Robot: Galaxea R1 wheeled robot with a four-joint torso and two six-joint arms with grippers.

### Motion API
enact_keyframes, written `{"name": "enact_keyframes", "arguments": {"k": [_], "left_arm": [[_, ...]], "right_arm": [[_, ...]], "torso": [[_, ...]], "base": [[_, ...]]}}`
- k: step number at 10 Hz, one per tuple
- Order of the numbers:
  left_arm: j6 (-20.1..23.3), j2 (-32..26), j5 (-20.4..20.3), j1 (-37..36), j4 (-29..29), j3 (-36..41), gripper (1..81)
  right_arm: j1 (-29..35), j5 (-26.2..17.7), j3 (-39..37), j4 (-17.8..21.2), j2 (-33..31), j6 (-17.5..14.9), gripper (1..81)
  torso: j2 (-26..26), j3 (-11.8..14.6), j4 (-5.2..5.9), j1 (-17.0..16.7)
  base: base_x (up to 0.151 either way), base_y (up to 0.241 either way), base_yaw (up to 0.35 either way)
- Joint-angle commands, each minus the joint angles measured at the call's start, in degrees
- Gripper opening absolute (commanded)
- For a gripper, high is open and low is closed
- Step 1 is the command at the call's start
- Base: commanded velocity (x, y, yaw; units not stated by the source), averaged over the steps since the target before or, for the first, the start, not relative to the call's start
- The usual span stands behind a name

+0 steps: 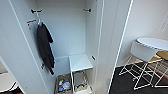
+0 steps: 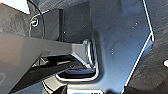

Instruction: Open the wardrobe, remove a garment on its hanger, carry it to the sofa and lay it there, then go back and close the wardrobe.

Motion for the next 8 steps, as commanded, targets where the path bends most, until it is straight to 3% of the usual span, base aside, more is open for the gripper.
{"name": "enact_keyframes", "arguments": {"k": [1, 5, 8], "left_arm": [[0.0, -0.1, 2.0, -1.7, 0.2, -0.6, 81.1], [0.0, -0.1, 2.0, -1.7, 0.1, -0.6, 81.1], [0.0, 0.0, 2.0, -1.7, 0.2, -0.6, 81.1]], "right_arm": [[1.4, -2.8, 0.2, -0.3, 0.4, -0.1, 81.1], [1.4, -2.8, 0.2, -0.3, 0.5, -0.1, 81.1], [1.2, -2.8, 0.2, -0.3, 0.4, -0.1, 81.1]], "torso": [[0.0, 0.0, 0.0, 0.0], [0.0, 0.0, 0.0, 0.0], [0.0, 0.0, 0.0, 0.0]], "base": [[0.0, 0.0, 0.33], [0.0, 0.0, 0.316], [0.0, 0.0, 0.18]]}}
